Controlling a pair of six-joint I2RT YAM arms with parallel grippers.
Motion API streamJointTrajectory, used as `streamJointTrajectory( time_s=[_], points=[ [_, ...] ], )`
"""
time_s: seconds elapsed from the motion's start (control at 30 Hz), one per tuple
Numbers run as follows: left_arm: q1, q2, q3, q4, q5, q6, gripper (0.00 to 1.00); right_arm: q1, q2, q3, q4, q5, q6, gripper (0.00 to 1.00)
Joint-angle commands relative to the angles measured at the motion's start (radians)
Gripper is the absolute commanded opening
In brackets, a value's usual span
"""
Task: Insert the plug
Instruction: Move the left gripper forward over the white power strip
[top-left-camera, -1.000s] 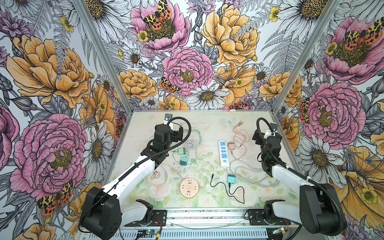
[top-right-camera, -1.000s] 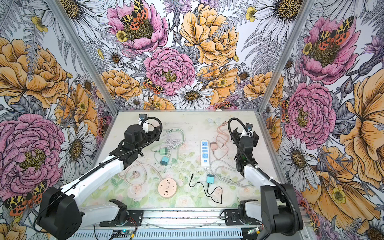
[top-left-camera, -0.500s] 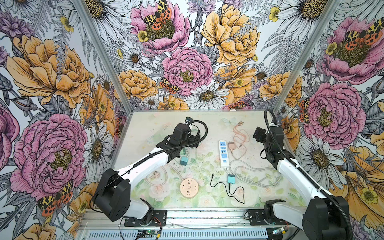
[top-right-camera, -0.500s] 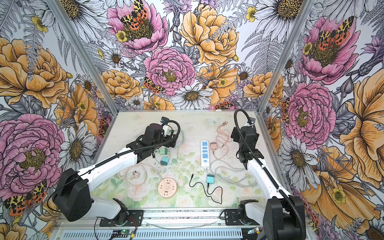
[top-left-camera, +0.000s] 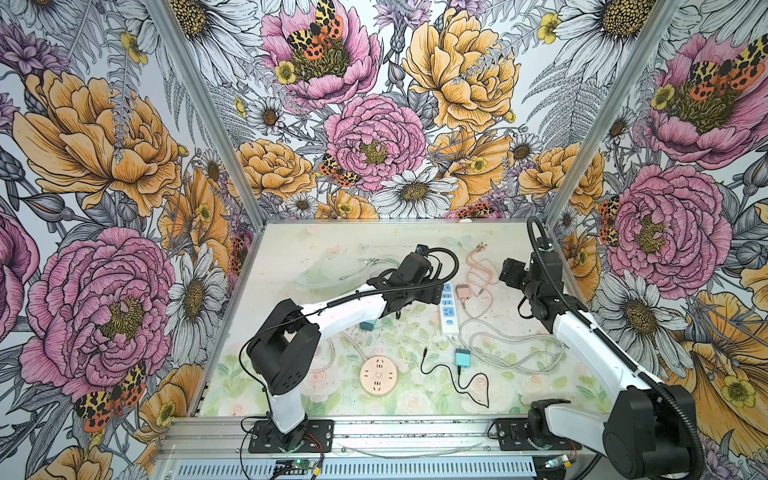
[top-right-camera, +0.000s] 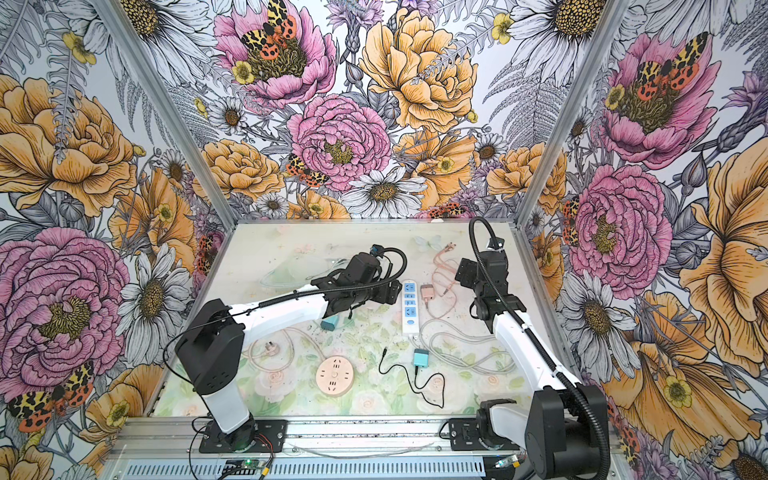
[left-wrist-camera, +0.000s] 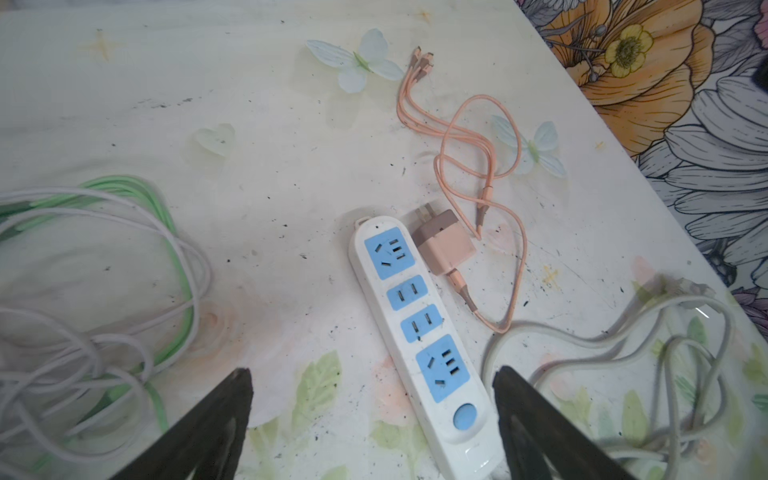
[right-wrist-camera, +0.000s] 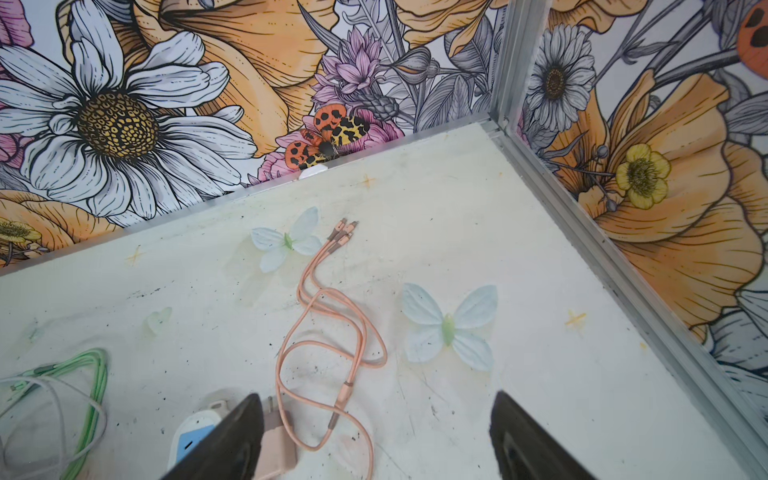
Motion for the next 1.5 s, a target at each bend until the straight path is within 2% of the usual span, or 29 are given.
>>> streamJointTrajectory(
  time_s=[0.0, 0.23, 0.3, 0.53, 1.0, 1.13, 1.27, 1.4, 1.47],
  points=[
    [-0.034, 0.073, 0.083, -0.099, 0.018, -0.070, 0.91, 0.007, -0.003, 0.016, -0.022, 0.022, 0.012, 0.86],
    [-0.089, 0.186, 0.241, -0.289, -0.006, -0.122, 0.85, 0.006, -0.002, 0.016, -0.030, 0.033, 0.036, 0.87],
    [-0.103, 0.217, 0.274, -0.314, 0.012, -0.124, 0.81, 0.006, 0.002, 0.018, -0.029, 0.032, 0.044, 0.87],
    [-0.139, 0.316, 0.360, -0.361, 0.043, -0.155, 0.79, 0.006, 0.004, 0.009, -0.034, 0.048, 0.053, 0.87],
    [-0.171, 0.436, 0.460, -0.478, -0.076, -0.182, 0.78, 0.007, -0.001, -0.014, -0.034, 0.029, 0.084, 0.88],
    [-0.169, 0.474, 0.495, -0.532, -0.150, -0.189, 0.73, 0.007, 0.008, -0.011, -0.034, 0.028, 0.084, 0.88],
    [-0.152, 0.474, 0.484, -0.542, -0.164, -0.209, 0.67, 0.007, 0.011, -0.011, -0.034, 0.026, 0.085, 0.88],
    [-0.127, 0.464, 0.460, -0.541, -0.174, -0.227, 0.51, 0.007, 0.016, -0.016, -0.034, 0.027, 0.095, 0.88],
    [-0.113, 0.463, 0.446, -0.539, -0.172, -0.246, 0.47, 0.006, 0.019, -0.017, -0.034, 0.021, 0.104, 0.88]
  ],
)
